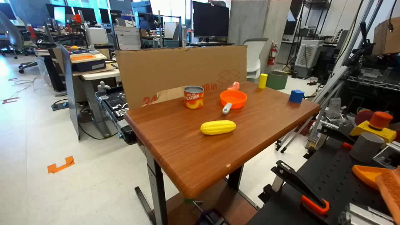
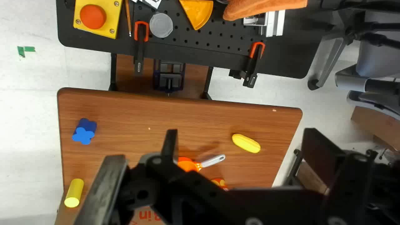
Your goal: Move the blue block to the left
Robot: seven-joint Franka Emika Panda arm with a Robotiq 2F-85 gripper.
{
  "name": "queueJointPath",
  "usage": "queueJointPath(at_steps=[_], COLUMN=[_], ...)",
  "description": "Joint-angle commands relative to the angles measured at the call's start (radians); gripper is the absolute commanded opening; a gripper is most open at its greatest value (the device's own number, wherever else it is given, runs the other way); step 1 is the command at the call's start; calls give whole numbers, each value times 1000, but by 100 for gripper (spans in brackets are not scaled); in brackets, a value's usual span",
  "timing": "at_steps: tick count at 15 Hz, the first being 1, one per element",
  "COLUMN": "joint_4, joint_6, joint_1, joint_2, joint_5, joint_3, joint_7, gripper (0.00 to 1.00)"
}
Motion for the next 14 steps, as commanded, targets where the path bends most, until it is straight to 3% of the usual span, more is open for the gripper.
queueJointPath(at_steps=[1, 5, 9, 14], joint_4=[2, 2, 38, 115], joint_6=[-1, -1, 180, 464], joint_1=[-12, -12, 16, 83], joint_2=[4, 4, 163, 469], joint_5=[9, 9, 37, 46], joint_3=[10, 10, -15, -75], joint_7=[-8, -8, 2, 42], gripper=[100, 100, 100, 100])
